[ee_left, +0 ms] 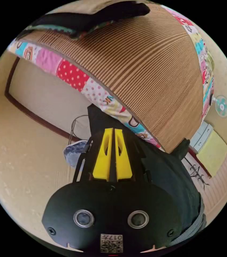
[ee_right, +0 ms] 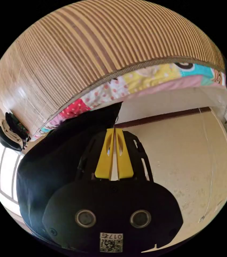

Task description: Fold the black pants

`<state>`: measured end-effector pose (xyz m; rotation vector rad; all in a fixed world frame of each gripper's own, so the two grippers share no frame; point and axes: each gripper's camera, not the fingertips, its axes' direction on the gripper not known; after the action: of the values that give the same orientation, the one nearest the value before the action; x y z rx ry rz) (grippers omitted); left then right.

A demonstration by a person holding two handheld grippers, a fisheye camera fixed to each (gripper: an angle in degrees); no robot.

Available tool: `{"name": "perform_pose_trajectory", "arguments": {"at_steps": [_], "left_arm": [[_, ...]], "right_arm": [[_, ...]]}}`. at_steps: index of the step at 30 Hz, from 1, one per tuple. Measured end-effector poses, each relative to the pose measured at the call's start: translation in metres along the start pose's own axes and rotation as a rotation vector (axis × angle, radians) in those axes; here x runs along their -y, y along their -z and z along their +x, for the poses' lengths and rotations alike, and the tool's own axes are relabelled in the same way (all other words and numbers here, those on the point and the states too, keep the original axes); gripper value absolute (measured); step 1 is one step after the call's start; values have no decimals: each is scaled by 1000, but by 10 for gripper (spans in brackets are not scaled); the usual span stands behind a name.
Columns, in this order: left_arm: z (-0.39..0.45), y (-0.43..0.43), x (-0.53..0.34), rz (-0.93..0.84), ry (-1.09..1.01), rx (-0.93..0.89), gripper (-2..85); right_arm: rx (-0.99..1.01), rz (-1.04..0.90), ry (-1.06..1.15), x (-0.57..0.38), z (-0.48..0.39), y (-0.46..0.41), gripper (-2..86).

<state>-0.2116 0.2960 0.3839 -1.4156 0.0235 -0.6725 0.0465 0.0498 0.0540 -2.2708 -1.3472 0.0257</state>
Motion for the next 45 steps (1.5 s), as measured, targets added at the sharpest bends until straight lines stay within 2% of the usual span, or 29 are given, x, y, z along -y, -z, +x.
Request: {"name": "perform_pose_trajectory", "arguments": {"at_steps": [2, 6, 9, 11, 13, 16, 18, 22, 26, 27, 29, 31, 32, 34, 36, 38, 40, 42, 45], "left_arm": [[13, 37, 4, 106, -87, 70, -3], [18, 120, -12, 378, -227, 9, 10], [-2, 194, -19, 563, -216, 49, 36], [-18, 244, -24, 690, -203, 12, 60], [-38, 298, -22, 791, -169, -19, 98], [-51, 332, -4, 821, -155, -12, 156], [-53, 338, 7, 854, -188, -29, 158], [-61, 325, 44, 794, -200, -122, 146], [-61, 296, 69, 688, -213, -196, 117], [-63, 285, 72, 653, -234, -266, 98], [-69, 268, 70, 618, -340, -439, 67], [-54, 246, 51, 482, -691, -746, 64], [-44, 241, 40, 449, -781, -773, 64], [8, 227, -29, 384, -1115, -744, 64], [43, 212, -89, 368, -1310, -755, 64], [72, 193, -140, 328, -1474, -846, 63], [112, 165, -199, 265, -1649, -978, 63], [143, 141, -238, 190, -1784, -1037, 64], [197, 98, -303, 102, -1996, -1038, 63]], "right_arm": [[-59, 64, 136, 17, -60, 11, 4], [-119, 133, 224, 33, -116, 14, 4], [26, 181, 228, 34, -132, 10, 3], [245, 268, 283, 23, -136, 5, 3], [363, 328, 338, 9, -135, -4, 4], [466, 336, 301, -8, -119, -40, 4], [556, 336, 246, -18, -102, -68, 4], [710, 453, 141, -59, -61, -126, 4], [743, 543, 90, -93, -39, -165, 3], [748, 560, 85, -96, -38, -169, 3], [799, 645, 90, -106, -35, -179, 4], [853, 720, 150, -107, -43, -180, 4], [895, 764, 273, -105, -57, -177, 5], [931, 779, 458, -98, -87, -167, 8], [909, 748, 650, -89, -132, -151, 12], [858, 627, 874, -72, -206, -127, 22], [829, 537, 999, -61, -265, -109, 43], [820, 469, 1088, -54, -317, -92, 92], [824, 386, 1111, -43, -379, -73, 139]]}}
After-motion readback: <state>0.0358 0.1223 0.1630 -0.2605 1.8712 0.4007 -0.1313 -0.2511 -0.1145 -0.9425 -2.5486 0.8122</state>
